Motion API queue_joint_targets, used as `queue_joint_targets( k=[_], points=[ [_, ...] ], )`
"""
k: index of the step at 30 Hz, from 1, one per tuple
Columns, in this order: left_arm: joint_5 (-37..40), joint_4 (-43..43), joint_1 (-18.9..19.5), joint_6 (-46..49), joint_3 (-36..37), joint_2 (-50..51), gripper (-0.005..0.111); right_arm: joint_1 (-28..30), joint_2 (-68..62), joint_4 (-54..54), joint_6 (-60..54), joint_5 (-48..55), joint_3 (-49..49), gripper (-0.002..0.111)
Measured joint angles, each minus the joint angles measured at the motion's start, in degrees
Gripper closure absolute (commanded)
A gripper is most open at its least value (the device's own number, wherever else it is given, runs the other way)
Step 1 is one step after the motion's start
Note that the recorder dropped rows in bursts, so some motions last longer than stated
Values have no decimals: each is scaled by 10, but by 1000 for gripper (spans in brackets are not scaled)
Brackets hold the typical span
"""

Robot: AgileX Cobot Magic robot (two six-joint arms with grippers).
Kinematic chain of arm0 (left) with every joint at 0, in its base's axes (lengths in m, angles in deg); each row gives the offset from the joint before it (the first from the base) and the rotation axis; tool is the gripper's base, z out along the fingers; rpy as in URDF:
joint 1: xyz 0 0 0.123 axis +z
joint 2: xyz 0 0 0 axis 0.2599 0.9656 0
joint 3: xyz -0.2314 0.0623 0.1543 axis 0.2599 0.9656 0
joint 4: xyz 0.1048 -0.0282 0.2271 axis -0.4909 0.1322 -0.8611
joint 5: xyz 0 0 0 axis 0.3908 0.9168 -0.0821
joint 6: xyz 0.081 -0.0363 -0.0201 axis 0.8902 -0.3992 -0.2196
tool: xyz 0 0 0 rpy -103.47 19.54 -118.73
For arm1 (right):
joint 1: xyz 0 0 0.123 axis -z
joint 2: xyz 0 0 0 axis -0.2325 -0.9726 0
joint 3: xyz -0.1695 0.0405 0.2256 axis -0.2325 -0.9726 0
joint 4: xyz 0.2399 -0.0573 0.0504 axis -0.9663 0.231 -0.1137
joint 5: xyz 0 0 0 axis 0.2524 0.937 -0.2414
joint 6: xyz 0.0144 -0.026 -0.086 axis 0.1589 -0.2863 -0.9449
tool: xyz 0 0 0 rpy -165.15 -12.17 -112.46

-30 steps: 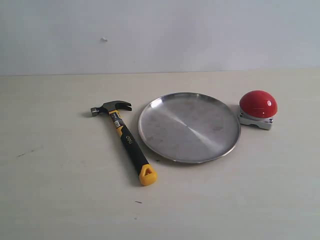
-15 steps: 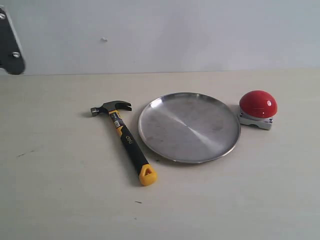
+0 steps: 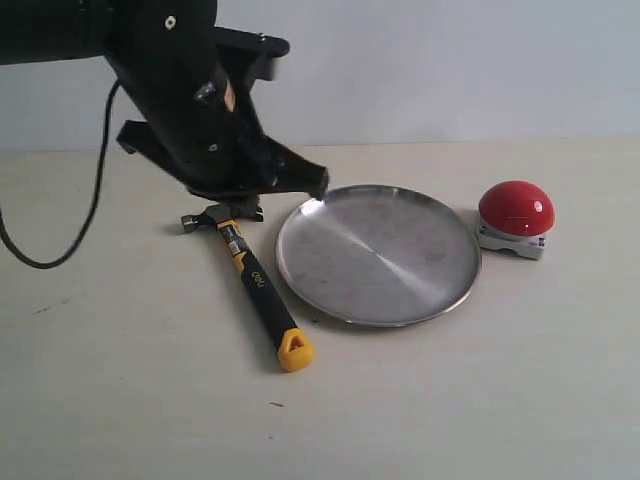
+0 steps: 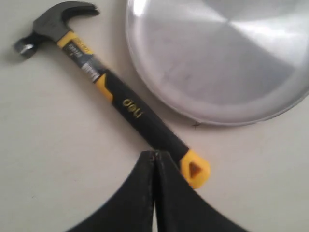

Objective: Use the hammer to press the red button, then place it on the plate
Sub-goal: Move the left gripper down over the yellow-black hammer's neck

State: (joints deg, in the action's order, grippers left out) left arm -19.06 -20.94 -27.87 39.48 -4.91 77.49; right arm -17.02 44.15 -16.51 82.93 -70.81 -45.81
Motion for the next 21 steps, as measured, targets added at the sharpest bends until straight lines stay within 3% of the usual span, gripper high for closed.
queue_joint_targets(
  k=[15, 21],
  points=[
    [-27, 29, 0, -3, -4, 4, 107, 0, 0, 0, 0, 0, 0, 108],
    [-72, 25, 0, -20, -4, 4, 107, 0, 0, 0, 0, 0, 0, 108]
  ],
)
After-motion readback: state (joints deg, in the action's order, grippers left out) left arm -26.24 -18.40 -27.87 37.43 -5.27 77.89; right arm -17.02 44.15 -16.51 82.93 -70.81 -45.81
